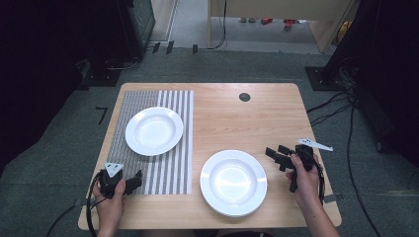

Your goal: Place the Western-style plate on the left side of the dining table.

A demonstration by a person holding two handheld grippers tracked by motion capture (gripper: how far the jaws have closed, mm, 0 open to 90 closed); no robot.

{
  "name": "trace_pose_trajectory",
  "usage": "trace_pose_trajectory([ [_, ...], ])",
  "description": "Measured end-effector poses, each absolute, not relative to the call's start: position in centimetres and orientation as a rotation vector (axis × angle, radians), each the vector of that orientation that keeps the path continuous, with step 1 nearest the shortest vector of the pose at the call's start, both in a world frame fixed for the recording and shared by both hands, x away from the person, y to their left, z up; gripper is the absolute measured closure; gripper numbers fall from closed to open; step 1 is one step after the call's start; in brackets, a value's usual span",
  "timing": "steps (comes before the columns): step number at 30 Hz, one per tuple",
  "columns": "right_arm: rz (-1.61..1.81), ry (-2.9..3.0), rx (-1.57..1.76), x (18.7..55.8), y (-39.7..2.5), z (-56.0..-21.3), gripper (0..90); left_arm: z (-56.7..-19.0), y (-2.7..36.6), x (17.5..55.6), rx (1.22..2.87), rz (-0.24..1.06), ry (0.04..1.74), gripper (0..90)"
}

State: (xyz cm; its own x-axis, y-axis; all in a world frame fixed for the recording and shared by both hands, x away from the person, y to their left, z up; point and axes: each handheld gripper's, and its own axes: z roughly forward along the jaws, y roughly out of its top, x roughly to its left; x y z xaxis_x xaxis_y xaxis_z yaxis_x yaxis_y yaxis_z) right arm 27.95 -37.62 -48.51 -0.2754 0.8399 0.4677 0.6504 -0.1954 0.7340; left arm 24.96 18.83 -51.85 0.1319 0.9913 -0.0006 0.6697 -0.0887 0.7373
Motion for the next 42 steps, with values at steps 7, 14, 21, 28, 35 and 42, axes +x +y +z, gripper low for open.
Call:
trace_pose_trajectory([
  [7,1.422,1.837,1.804,27.0,-39.4,-49.7,28.4,-51.9,18.8,25.0,1.825,0.703,1.598,14.1],
  [14,1.333,1.815,1.83,25.9,-41.1,-50.7,28.3,-51.8,18.8,25.0,1.825,0.703,1.598,14.1],
  [21,1.277,1.797,1.839,25.0,-42.2,-51.3,28.1,-51.8,18.8,25.0,1.825,0.703,1.598,14.1],
  [28,1.179,1.786,1.833,24.0,-43.3,-51.7,27.7,-51.8,18.8,25.0,1.825,0.703,1.598,14.1],
  [35,1.115,1.785,1.818,23.0,-43.9,-52.0,27.4,-51.8,18.8,25.0,1.825,0.703,1.598,14.1],
  [42,1.051,1.747,1.822,22.1,-45.0,-52.1,27.5,-51.8,18.8,25.0,1.825,0.703,1.598,14.1],
])
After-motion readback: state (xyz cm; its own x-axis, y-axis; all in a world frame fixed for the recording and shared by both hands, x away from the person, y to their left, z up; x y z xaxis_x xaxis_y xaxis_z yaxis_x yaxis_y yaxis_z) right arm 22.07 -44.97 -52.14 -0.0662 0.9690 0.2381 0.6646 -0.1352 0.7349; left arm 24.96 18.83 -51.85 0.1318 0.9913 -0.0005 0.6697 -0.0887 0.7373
